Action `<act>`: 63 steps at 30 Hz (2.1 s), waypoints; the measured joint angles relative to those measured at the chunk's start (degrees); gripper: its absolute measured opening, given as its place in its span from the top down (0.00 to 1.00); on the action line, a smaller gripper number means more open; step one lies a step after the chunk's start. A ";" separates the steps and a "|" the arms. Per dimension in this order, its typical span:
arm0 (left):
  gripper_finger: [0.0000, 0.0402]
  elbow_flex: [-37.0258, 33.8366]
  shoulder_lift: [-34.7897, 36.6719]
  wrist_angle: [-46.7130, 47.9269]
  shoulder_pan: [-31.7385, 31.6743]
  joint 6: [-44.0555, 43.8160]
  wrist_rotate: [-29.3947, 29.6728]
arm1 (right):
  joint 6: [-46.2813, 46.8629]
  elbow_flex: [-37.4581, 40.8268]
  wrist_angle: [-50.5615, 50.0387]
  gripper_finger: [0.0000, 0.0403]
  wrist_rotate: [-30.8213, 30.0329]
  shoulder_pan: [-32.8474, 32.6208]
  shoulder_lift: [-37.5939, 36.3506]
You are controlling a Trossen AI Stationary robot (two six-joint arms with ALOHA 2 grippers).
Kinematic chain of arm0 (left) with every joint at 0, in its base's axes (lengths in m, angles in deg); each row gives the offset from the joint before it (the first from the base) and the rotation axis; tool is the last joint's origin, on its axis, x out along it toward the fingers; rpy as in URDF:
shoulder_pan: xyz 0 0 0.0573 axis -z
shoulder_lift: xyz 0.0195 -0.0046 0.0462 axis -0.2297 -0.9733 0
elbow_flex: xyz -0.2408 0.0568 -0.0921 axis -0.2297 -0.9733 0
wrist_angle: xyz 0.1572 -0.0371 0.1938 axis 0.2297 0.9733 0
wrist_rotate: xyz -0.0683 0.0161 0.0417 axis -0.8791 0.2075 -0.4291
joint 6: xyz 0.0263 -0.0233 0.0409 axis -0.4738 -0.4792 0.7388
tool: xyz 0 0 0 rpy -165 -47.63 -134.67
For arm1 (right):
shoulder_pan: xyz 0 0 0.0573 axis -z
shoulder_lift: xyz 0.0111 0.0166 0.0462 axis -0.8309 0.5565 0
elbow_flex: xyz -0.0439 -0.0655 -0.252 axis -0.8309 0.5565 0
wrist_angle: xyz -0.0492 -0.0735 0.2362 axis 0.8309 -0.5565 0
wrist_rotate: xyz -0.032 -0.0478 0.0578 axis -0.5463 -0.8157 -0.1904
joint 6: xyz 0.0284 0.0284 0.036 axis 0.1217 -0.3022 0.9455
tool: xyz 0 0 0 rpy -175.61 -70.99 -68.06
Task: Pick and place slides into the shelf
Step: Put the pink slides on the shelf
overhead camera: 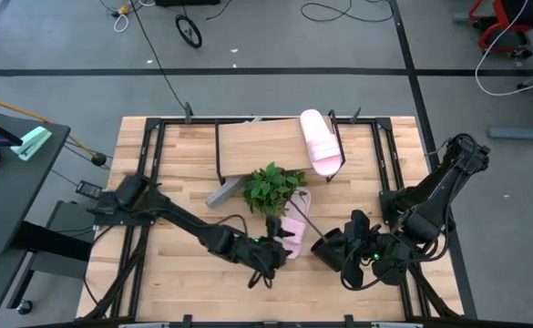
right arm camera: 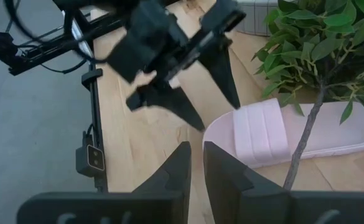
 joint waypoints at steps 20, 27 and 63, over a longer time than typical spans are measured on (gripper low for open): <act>0.34 5.13 -7.62 8.08 0.43 -1.70 9.44 | 0.30 0.00 0.46 0.88 -0.07 0.04 -0.02; 0.34 5.13 -7.66 7.65 0.15 -3.07 8.12 | 0.30 0.00 0.46 0.88 -0.11 0.04 -0.02; 0.46 5.15 -13.42 2.16 -2.74 -1.59 8.24 | -0.24 -0.02 2.58 0.88 -1.63 0.04 -0.02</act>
